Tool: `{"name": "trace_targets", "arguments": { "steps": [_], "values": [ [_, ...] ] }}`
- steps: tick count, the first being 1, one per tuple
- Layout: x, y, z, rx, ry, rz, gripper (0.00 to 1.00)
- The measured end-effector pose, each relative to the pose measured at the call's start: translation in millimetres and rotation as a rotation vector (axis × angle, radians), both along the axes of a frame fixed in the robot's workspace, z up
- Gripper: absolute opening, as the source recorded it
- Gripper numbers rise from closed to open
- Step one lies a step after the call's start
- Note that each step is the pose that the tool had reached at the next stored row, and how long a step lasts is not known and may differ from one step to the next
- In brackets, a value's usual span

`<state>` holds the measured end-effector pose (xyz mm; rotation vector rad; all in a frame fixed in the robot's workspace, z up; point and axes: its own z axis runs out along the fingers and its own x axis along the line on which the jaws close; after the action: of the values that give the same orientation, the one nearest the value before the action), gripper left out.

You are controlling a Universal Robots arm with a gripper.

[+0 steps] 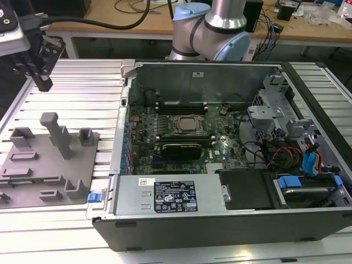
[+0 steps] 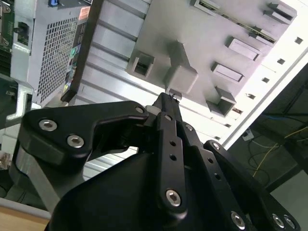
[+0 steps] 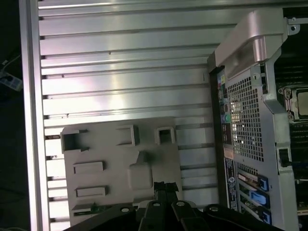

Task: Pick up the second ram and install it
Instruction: 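Reach for the second ram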

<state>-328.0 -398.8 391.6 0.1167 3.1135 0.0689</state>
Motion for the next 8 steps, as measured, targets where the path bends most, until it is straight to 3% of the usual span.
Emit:
{"name": "trace_targets", "arguments": {
  "steps": [8],
  "values": [
    [-27.3, 0.0, -0.7, 0.0, 0.0, 0.0, 0.11]
  ]
}}
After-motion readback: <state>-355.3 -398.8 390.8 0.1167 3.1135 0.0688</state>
